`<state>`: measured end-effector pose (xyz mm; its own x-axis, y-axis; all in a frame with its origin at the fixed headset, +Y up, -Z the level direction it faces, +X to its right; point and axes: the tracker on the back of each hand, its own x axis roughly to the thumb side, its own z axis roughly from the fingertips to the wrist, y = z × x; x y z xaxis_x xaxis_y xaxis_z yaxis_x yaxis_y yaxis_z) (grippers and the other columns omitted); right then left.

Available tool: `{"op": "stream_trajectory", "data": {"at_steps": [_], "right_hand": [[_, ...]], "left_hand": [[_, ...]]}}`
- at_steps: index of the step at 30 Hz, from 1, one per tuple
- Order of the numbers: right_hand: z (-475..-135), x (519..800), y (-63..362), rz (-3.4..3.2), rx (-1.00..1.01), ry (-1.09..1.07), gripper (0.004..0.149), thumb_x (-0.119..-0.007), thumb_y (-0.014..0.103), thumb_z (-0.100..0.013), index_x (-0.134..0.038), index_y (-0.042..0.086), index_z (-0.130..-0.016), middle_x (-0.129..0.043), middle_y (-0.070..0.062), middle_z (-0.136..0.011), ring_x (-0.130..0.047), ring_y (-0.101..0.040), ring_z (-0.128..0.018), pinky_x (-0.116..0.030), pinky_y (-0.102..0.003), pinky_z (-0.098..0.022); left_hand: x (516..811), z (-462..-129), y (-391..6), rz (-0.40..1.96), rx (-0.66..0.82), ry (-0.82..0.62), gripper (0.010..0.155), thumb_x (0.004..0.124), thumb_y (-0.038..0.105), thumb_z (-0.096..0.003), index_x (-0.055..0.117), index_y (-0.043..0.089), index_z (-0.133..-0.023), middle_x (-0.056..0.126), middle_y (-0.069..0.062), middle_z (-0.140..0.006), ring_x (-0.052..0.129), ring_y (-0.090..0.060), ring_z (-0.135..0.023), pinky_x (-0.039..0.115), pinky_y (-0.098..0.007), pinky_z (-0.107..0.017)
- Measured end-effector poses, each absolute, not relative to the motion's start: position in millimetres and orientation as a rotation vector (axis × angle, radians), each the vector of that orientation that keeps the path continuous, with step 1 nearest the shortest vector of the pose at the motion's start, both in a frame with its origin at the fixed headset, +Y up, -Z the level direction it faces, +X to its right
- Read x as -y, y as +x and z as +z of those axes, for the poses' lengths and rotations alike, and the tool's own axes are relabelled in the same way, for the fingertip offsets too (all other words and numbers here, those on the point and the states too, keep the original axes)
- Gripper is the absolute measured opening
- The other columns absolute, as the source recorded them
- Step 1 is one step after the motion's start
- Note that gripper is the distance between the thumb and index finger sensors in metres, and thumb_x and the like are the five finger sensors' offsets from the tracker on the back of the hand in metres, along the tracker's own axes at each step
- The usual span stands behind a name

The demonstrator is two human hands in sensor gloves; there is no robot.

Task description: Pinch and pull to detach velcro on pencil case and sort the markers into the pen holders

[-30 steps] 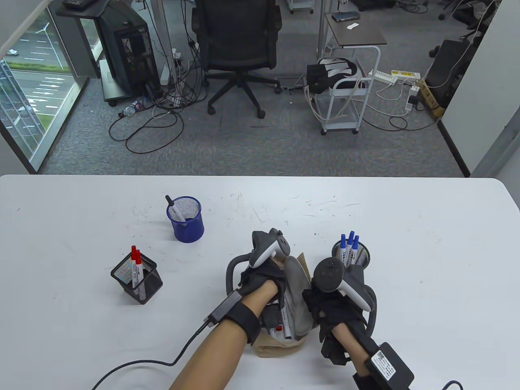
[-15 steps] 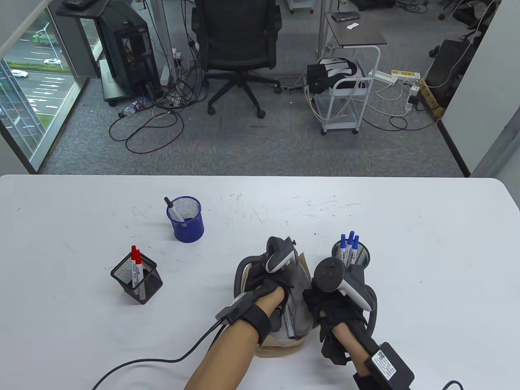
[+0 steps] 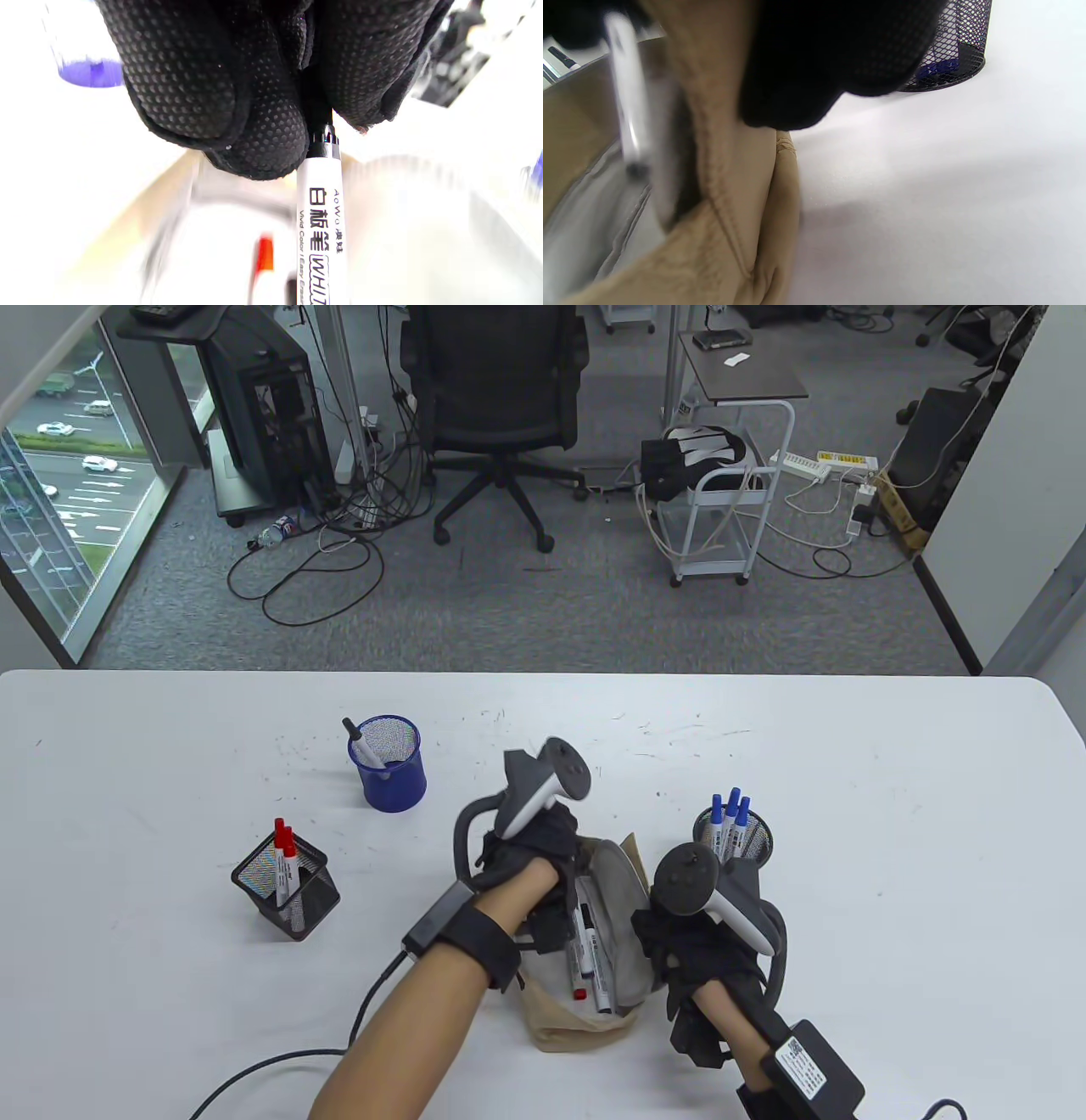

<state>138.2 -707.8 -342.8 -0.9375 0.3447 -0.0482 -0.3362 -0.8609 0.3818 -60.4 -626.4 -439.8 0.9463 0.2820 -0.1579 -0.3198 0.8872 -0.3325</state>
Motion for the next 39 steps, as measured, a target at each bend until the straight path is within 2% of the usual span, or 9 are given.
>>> {"op": "stream_trajectory", "data": {"at_steps": [4, 8, 13, 18, 21, 25, 31, 39], "right_hand": [[-343, 708, 138, 2.733, -0.553, 0.030, 0.054, -0.085, 0.032, -0.050, -0.078, -0.005, -0.090, -0.104, -0.015, -0.062, -0.105, -0.015, -0.020, -0.089, -0.029, -0.015], [-343, 708, 138, 2.728, -0.556, 0.030, 0.054, -0.085, 0.032, -0.050, -0.078, -0.005, -0.090, -0.104, -0.015, -0.062, -0.105, -0.015, -0.020, -0.089, -0.029, -0.015], [-343, 708, 137, 2.730, -0.555, 0.035, 0.054, -0.085, 0.031, -0.050, -0.078, -0.005, -0.090, -0.104, -0.015, -0.062, -0.105, -0.015, -0.020, -0.089, -0.029, -0.015], [-343, 708, 138, 2.725, -0.558, 0.033, 0.054, -0.085, 0.032, -0.050, -0.078, -0.005, -0.090, -0.104, -0.015, -0.062, -0.105, -0.015, -0.020, -0.089, -0.029, -0.015], [-343, 708, 138, 2.724, -0.558, 0.033, 0.054, -0.085, 0.032, -0.050, -0.078, -0.005, -0.090, -0.104, -0.014, -0.062, -0.105, -0.015, -0.020, -0.089, -0.029, -0.015], [-344, 708, 138, 2.718, -0.563, 0.032, 0.054, -0.085, 0.032, -0.050, -0.078, -0.005, -0.090, -0.104, -0.015, -0.062, -0.105, -0.015, -0.020, -0.089, -0.029, -0.015], [-344, 708, 139, 2.719, -0.563, 0.030, 0.054, -0.085, 0.032, -0.050, -0.078, -0.005, -0.090, -0.104, -0.015, -0.062, -0.105, -0.015, -0.020, -0.089, -0.029, -0.015], [-344, 708, 138, 2.724, -0.559, 0.031, 0.054, -0.085, 0.032, -0.050, -0.078, -0.005, -0.090, -0.104, -0.015, -0.062, -0.105, -0.015, -0.020, -0.089, -0.029, -0.015]], "left_hand": [[574, -459, -108, 0.407, -0.186, -0.190, 0.050, 0.099, 0.042, -0.0401, 0.097, 0.021, -0.085, 0.113, -0.004, -0.067, 0.118, -0.017, -0.038, 0.103, -0.025, -0.025], [553, -473, -158, 0.461, -0.276, -0.031, 0.048, 0.098, 0.041, -0.0406, 0.097, 0.022, -0.085, 0.112, -0.003, -0.070, 0.118, -0.017, -0.041, 0.104, -0.025, -0.027], [569, -484, -209, 0.423, -0.427, 0.103, 0.048, 0.098, 0.039, -0.0413, 0.095, 0.023, -0.086, 0.111, -0.002, -0.074, 0.119, -0.016, -0.047, 0.105, -0.024, -0.029], [585, -489, -238, 0.352, -0.541, 0.203, 0.048, 0.097, 0.039, -0.0432, 0.092, 0.025, -0.089, 0.108, -0.001, -0.079, 0.118, -0.016, -0.054, 0.105, -0.024, -0.034], [591, -491, -249, 0.376, -0.573, 0.213, 0.047, 0.096, 0.038, -0.0442, 0.092, 0.025, -0.089, 0.108, 0.000, -0.079, 0.118, -0.015, -0.054, 0.105, -0.024, -0.034], [598, -494, -252, 0.390, -0.557, 0.167, 0.054, 0.097, 0.040, -0.0431, 0.090, 0.021, -0.093, 0.106, -0.004, -0.082, 0.117, -0.017, -0.057, 0.105, -0.025, -0.035], [588, -489, -233, 0.386, -0.479, 0.141, 0.052, 0.097, 0.038, -0.0428, 0.092, 0.018, -0.091, 0.107, -0.007, -0.080, 0.118, -0.020, -0.056, 0.105, -0.026, -0.033], [561, -454, -153, 0.395, -0.196, 0.057, 0.052, 0.098, 0.038, -0.0417, 0.094, 0.017, -0.089, 0.109, -0.009, -0.076, 0.118, -0.021, -0.052, 0.105, -0.027, -0.030]]}}
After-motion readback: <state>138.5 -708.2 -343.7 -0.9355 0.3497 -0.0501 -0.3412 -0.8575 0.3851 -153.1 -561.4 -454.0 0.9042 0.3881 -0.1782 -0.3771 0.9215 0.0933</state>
